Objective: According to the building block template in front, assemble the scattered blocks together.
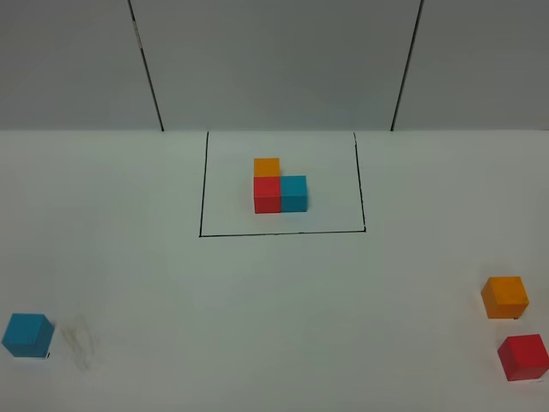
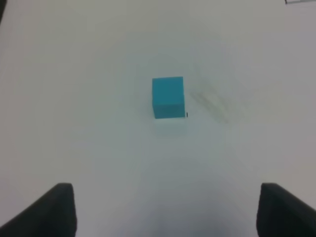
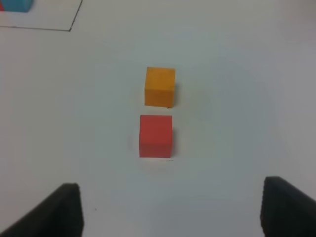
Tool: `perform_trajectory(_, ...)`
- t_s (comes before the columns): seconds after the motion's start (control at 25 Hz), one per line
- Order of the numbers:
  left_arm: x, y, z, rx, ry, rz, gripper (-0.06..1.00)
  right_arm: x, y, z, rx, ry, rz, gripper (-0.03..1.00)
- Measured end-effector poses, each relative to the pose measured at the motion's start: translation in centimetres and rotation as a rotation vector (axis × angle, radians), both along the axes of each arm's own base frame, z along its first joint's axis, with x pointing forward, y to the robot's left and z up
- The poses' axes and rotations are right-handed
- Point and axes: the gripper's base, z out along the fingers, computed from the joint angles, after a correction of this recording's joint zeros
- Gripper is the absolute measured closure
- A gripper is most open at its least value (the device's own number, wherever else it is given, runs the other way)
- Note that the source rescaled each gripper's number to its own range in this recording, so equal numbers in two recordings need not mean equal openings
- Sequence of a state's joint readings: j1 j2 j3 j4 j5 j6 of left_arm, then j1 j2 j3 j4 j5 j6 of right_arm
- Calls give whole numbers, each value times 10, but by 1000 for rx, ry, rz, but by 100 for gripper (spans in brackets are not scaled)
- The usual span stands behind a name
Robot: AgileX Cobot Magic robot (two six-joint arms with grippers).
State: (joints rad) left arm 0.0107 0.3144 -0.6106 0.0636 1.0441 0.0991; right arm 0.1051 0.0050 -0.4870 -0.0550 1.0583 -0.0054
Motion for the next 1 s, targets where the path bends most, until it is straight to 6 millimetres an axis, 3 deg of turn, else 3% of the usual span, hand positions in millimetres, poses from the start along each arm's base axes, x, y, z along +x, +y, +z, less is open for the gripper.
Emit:
perform_trajectory(0.2, 54, 0, 24, -71, 157, 68, 24, 0, 0, 0, 0, 0, 0, 43)
perform_trajectory(0.36, 98, 0, 24, -129, 277, 151, 24, 0, 0, 0, 0, 0, 0, 43)
perform_trajectory(0.72, 175, 3, -35, -96, 520, 177, 24, 0, 0, 0, 5, 0, -3, 43)
perform_trajectory(1.0, 208, 3, -68, -111, 535, 190, 24, 0, 0, 0, 0, 0, 0, 43)
